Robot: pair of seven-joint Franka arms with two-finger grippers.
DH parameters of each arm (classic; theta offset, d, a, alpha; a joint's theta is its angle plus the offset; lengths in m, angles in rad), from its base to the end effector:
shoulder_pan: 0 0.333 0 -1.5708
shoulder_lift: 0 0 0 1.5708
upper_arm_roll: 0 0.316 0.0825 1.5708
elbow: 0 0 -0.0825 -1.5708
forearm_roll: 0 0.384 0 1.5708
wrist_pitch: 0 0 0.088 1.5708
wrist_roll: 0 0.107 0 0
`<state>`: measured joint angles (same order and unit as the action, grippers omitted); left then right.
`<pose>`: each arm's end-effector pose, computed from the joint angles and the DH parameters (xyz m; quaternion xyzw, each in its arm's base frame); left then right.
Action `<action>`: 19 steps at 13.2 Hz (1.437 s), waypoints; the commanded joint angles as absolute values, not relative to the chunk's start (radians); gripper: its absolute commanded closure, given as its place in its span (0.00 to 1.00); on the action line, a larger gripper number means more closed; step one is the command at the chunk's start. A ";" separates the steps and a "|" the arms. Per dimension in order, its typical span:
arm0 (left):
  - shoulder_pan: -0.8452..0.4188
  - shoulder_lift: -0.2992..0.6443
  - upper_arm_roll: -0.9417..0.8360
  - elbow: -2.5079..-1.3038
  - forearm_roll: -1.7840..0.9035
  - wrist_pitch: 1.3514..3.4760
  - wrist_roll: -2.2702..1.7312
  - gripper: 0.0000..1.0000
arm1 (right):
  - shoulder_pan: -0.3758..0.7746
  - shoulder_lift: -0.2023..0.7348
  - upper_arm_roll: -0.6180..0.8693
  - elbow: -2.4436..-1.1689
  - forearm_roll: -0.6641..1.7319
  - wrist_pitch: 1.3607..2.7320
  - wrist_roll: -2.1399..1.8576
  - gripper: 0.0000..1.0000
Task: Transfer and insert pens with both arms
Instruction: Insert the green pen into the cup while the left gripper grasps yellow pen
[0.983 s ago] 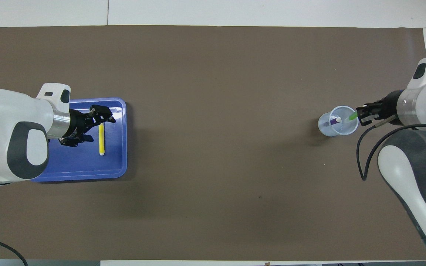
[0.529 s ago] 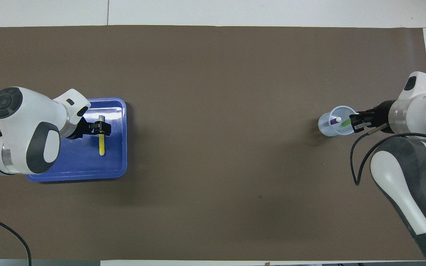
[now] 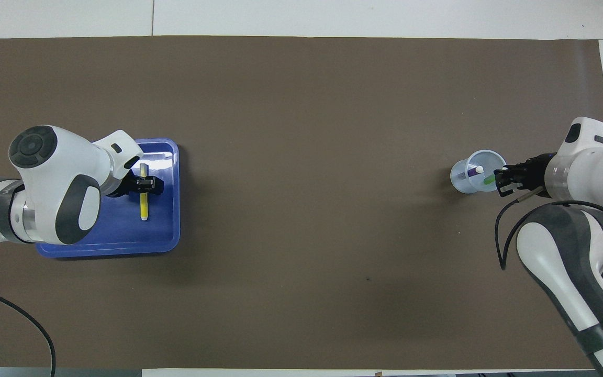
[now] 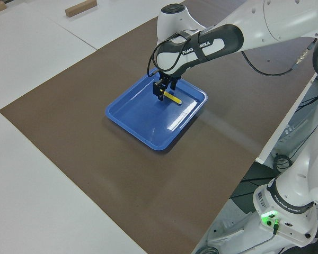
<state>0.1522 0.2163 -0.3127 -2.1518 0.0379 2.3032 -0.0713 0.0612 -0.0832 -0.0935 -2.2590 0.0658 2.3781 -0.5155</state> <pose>0.5502 -0.0866 0.3000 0.9979 -0.0551 -0.0289 0.0161 0.5262 -0.0168 0.4169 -0.9706 -0.2169 -0.1047 0.0006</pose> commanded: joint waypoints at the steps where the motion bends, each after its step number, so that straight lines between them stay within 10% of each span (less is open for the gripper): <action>1: 0.141 0.235 -0.307 -2.143 0.064 2.321 -0.067 0.28 | 0.064 -0.110 -0.097 -2.302 0.086 2.404 -0.546 1.00; 7: 0.147 0.235 -0.307 -2.132 0.107 2.307 -0.064 1.00 | 0.071 -0.107 -0.095 -2.335 0.086 2.441 -0.549 1.00; 8: 0.149 0.235 -0.307 -2.132 0.107 2.304 -0.063 1.00 | 0.071 -0.107 -0.095 -2.335 0.086 2.441 -0.549 1.00; 10: 0.156 0.238 -0.307 -2.108 0.107 2.274 -0.060 1.00 | 0.071 -0.104 -0.095 -2.332 0.086 2.439 -0.548 0.33; 12: 0.158 0.245 -0.307 -2.070 0.106 2.217 -0.060 1.00 | 0.071 -0.098 -0.094 -2.318 0.084 2.433 -0.546 0.04; 19: 0.193 0.235 -0.307 -1.843 -0.098 1.817 -0.136 1.00 | 0.071 -0.100 -0.087 -2.200 0.086 2.347 -0.502 0.00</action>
<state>0.1842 0.2254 -0.3046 -1.9222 -0.0586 1.9323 -0.0826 0.0722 -0.0851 -0.0924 -2.2387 0.0666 2.4083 -0.5147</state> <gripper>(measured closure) 0.833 0.000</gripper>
